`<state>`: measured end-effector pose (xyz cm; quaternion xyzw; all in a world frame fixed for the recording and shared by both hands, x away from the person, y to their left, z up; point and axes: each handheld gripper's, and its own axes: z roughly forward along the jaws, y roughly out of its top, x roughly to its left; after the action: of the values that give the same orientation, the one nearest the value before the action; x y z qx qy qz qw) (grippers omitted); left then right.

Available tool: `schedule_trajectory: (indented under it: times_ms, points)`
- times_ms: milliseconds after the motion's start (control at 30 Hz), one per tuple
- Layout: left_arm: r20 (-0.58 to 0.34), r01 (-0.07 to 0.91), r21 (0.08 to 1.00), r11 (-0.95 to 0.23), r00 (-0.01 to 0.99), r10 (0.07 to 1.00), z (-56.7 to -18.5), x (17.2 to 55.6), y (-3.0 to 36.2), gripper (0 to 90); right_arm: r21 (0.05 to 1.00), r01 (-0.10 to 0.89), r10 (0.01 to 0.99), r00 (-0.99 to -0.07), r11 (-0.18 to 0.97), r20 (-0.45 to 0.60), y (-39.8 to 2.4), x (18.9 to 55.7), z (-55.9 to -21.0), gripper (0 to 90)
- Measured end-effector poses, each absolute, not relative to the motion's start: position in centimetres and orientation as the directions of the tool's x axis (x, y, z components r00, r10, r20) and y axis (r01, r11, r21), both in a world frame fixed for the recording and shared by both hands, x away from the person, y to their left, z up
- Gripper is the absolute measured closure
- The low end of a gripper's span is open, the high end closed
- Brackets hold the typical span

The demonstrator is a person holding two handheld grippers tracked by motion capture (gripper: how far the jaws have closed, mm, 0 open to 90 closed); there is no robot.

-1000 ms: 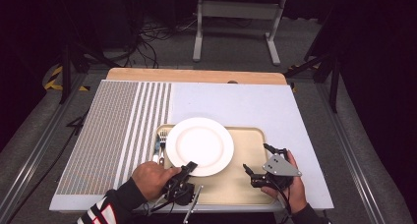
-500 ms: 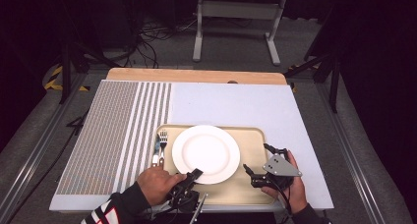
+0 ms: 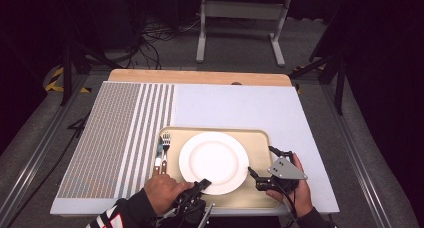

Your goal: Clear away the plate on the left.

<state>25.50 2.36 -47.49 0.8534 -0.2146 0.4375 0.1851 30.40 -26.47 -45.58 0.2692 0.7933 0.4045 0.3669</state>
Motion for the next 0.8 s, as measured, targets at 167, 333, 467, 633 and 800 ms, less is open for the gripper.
schedule_trajectory:
  times_ms: [167,333,467,633,800]
  points:
    - [0.818,-0.526,0.142,-0.839,0.54,-0.2,-47.52,25.42,2.45,81.4,0.839,0.132,0.724,-0.587,0.527,-0.363,-26.46,30.4,-45.59,9.2]
    - [0.824,-0.533,0.147,-0.833,0.532,-0.195,-47.42,25.48,2.5,81.3,0.836,0.132,0.72,-0.589,0.533,-0.366,-26.43,30.4,-45.61,9.2]
    - [0.813,-0.537,0.161,-0.828,0.548,-0.198,-47.37,25.67,2.51,80.8,0.835,0.132,0.718,-0.592,0.534,-0.365,-26.32,30.39,-45.65,9.2]
    - [0.789,-0.522,0.192,-0.831,0.585,-0.185,-47.52,25.83,2.44,76.1,0.837,0.13,0.719,-0.592,0.531,-0.364,-26.35,30.41,-45.62,9.3]
    - [0.761,-0.513,0.234,-0.826,0.625,-0.172,-47.41,26.3,2.59,70.4,0.838,0.13,0.719,-0.592,0.53,-0.363,-26.38,30.38,-45.63,9.3]
